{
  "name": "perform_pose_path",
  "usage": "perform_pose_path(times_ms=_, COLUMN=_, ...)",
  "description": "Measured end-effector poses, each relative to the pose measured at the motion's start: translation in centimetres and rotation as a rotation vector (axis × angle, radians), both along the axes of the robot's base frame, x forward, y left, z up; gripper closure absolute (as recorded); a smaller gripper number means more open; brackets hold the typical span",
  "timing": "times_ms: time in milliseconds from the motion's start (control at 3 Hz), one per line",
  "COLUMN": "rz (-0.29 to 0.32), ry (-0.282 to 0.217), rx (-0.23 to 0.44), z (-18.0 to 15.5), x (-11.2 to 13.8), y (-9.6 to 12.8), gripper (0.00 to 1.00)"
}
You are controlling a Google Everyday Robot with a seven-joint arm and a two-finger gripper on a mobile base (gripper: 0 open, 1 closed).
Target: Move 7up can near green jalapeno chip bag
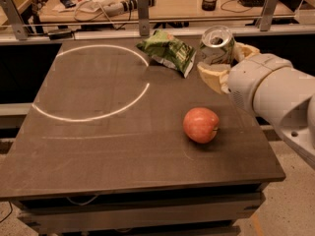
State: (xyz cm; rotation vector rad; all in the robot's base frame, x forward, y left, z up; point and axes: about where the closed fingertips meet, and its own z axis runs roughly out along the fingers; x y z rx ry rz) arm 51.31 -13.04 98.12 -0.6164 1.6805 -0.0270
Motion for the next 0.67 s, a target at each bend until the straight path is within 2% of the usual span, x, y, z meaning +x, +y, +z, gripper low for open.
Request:
perform_pose_path(times_ms=333, rz=-0.031, ry=0.074, rx=0.016, z=-3.4, x=1.3, y=-2.1, gripper=1.00)
perform_pose_path(times_ms=667, rz=0.062, ry=0.125, rx=0.070, z=-4.3, x=4.8, y=-1.4, gripper=1.00)
